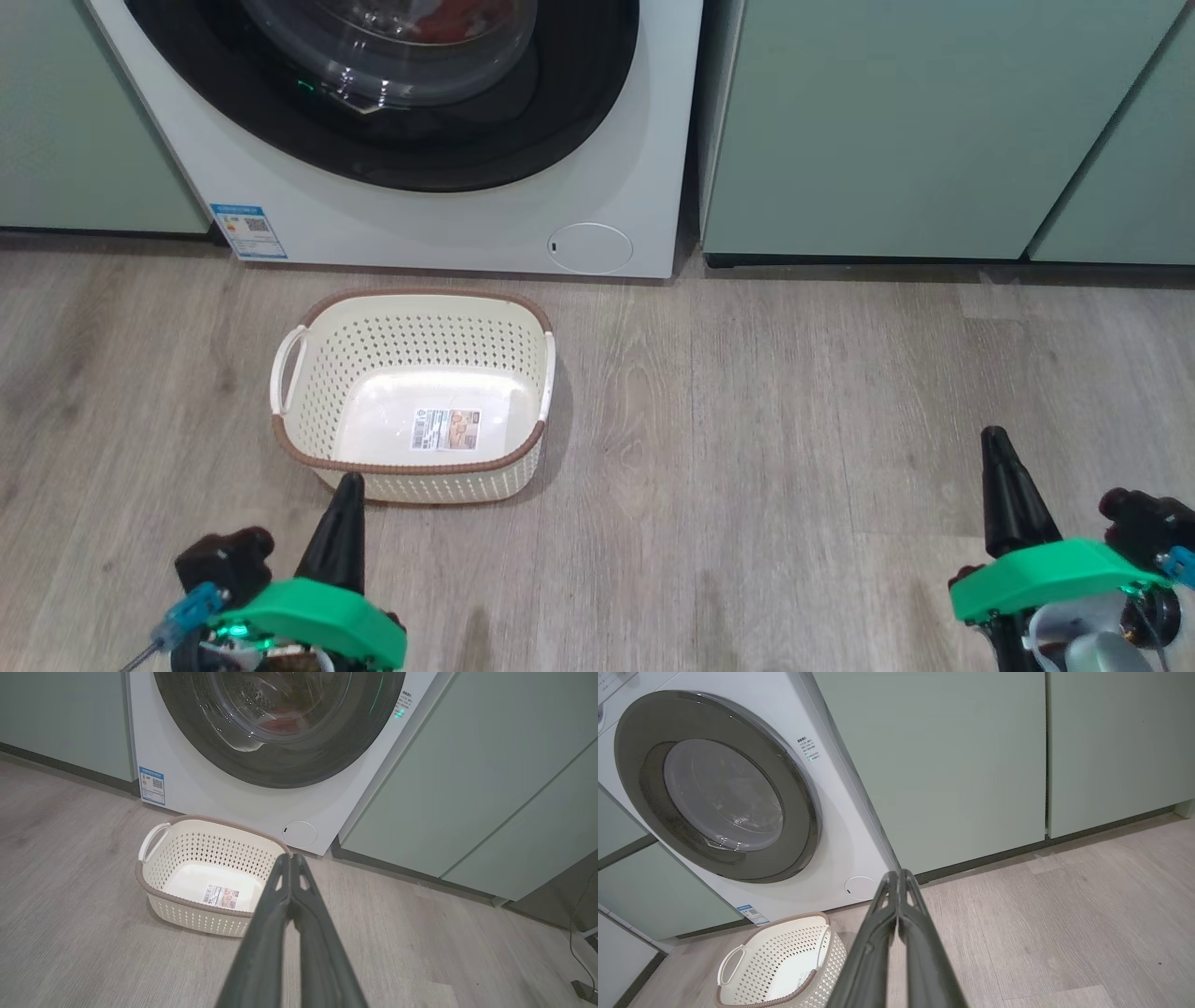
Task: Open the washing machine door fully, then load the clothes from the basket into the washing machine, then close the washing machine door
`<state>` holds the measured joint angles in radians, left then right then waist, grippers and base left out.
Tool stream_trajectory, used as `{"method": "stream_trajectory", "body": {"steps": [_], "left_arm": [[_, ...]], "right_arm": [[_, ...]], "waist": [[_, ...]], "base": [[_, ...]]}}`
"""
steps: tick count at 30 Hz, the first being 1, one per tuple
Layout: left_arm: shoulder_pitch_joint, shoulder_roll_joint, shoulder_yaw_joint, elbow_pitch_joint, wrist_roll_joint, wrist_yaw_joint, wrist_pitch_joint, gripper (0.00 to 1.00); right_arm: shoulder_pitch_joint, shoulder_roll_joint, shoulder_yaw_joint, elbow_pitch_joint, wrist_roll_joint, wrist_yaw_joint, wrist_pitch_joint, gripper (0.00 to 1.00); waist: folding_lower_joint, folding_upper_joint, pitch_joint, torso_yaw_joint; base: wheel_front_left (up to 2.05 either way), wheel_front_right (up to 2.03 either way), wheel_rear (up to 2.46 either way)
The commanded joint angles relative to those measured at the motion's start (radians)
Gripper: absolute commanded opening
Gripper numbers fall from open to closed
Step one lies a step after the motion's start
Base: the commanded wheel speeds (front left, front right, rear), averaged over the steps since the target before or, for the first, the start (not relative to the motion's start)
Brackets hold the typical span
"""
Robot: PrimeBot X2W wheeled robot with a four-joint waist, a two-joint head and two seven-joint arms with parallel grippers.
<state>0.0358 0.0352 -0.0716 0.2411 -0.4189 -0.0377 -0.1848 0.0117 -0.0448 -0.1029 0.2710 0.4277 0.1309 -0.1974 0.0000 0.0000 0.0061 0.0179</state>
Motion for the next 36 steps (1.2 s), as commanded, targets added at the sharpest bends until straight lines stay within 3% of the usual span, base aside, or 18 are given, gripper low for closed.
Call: {"method": "stream_trajectory", "body": {"steps": [1,36], "left_arm": [[-0.054,0.003,0.013,-0.029,-0.026,-0.005,0.003,0.00],[-0.085,0.007,0.072,-0.018,-0.423,-0.035,0.103,0.00]], "right_arm": [[-0.046,-0.002,-0.002,-0.033,0.028,0.000,0.006,0.00],[-0.071,-0.003,-0.005,-0.031,0.421,0.000,0.110,0.00]], "waist": [[0.0000,0.0000,0.000,0.000],[0.0000,0.0000,-0.001,-0.006]], "base": [[0.00,0.00,0.00],[0.00,0.00,0.00]]}}
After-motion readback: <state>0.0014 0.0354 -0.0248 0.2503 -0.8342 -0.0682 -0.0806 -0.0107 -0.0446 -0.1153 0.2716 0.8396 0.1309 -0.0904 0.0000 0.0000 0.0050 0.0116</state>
